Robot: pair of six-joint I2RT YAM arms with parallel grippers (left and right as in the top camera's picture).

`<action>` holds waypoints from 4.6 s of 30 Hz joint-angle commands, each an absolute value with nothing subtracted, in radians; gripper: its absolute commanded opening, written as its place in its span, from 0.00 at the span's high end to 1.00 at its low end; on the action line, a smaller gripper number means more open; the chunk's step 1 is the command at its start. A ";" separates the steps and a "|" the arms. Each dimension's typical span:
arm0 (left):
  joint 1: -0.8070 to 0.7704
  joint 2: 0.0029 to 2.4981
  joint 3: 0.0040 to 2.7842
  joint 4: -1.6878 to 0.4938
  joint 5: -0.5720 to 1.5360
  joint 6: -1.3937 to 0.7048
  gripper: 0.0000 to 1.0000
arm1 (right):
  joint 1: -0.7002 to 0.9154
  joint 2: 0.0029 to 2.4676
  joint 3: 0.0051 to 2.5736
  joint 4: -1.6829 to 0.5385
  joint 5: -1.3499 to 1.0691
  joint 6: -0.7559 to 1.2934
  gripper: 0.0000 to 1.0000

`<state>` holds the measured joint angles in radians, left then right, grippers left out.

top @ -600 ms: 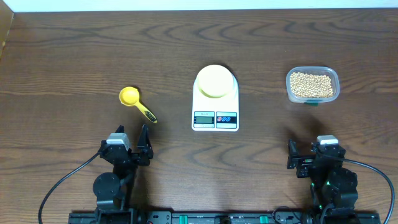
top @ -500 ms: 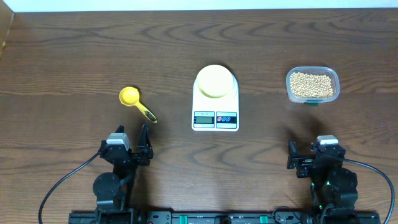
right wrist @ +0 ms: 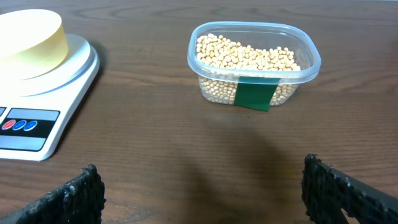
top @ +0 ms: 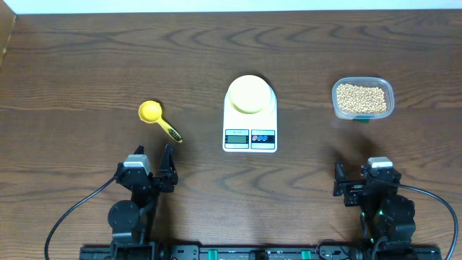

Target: Scoop item into bowl and weigh 50g on scale

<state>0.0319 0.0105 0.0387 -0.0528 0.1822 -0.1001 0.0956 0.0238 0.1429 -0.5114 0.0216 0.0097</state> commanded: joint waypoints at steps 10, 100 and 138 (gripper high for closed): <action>0.036 0.005 0.010 -0.063 0.202 -0.087 0.31 | 0.091 0.016 0.140 -0.512 0.019 -0.005 0.01; 0.109 1.294 1.424 -0.883 0.130 0.056 0.31 | 0.093 1.217 1.393 -0.914 -0.410 0.150 0.01; 0.226 1.943 1.410 -0.712 0.095 0.198 0.32 | 0.323 1.398 1.393 -0.921 -0.597 0.112 0.01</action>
<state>0.2211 1.9240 1.4109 -0.7132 0.1238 0.1509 0.3183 1.4139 1.3815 -0.9180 -0.6029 0.1020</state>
